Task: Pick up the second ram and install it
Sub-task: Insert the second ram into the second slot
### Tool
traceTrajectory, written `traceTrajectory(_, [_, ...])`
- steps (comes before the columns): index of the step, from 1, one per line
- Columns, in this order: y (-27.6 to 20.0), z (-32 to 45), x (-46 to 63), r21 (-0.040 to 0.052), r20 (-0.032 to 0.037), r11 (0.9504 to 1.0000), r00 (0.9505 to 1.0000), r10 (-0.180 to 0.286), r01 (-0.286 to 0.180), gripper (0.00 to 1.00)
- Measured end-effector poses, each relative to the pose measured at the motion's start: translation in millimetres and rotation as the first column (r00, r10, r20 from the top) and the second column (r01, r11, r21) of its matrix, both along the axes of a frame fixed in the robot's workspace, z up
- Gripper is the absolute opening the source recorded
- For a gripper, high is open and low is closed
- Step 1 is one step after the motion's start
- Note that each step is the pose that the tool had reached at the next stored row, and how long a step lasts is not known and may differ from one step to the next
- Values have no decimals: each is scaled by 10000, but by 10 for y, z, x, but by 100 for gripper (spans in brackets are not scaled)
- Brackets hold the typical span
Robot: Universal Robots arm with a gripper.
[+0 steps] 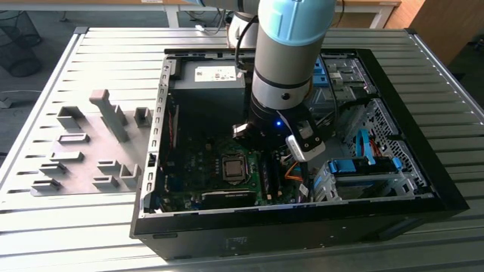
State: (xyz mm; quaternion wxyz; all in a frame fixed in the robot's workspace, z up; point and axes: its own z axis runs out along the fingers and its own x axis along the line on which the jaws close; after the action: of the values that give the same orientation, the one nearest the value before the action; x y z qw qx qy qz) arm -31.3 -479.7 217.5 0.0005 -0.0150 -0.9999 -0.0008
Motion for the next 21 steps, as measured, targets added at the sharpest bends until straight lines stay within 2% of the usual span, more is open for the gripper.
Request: traceTrajectory(21, [0, 21, 2, 7, 1, 10000, 10000, -20, 20, 14])
